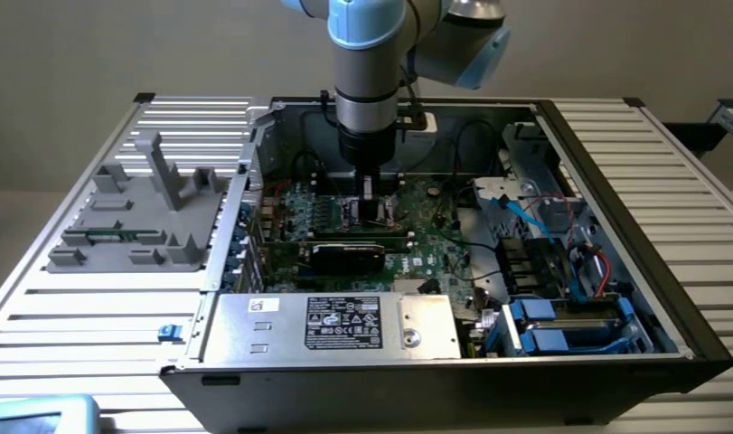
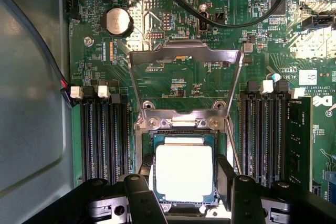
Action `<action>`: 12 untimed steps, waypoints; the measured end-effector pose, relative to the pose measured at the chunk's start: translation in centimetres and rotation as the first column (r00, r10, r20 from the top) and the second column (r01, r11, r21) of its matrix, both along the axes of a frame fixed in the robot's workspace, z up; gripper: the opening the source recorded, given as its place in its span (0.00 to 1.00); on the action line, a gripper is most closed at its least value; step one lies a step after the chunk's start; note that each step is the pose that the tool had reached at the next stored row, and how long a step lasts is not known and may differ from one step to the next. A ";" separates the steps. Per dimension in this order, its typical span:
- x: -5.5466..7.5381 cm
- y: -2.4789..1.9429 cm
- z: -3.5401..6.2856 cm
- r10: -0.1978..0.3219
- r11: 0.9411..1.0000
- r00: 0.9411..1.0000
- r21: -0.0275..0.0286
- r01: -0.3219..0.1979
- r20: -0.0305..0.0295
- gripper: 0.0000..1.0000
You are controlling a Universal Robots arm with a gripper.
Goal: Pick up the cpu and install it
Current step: 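Place the cpu into insertion slot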
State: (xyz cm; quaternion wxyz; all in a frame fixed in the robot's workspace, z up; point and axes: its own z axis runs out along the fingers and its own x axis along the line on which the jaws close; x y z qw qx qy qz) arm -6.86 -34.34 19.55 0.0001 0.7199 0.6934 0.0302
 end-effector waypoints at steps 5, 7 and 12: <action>0.0 0.01 0.00 0.000 1.000 1.000 0.000 0.000 0.002 0.55; 0.0 0.03 0.00 0.000 1.000 1.000 0.000 0.000 0.005 0.55; 0.0 0.03 -0.01 0.000 1.000 1.000 0.000 0.000 0.007 0.55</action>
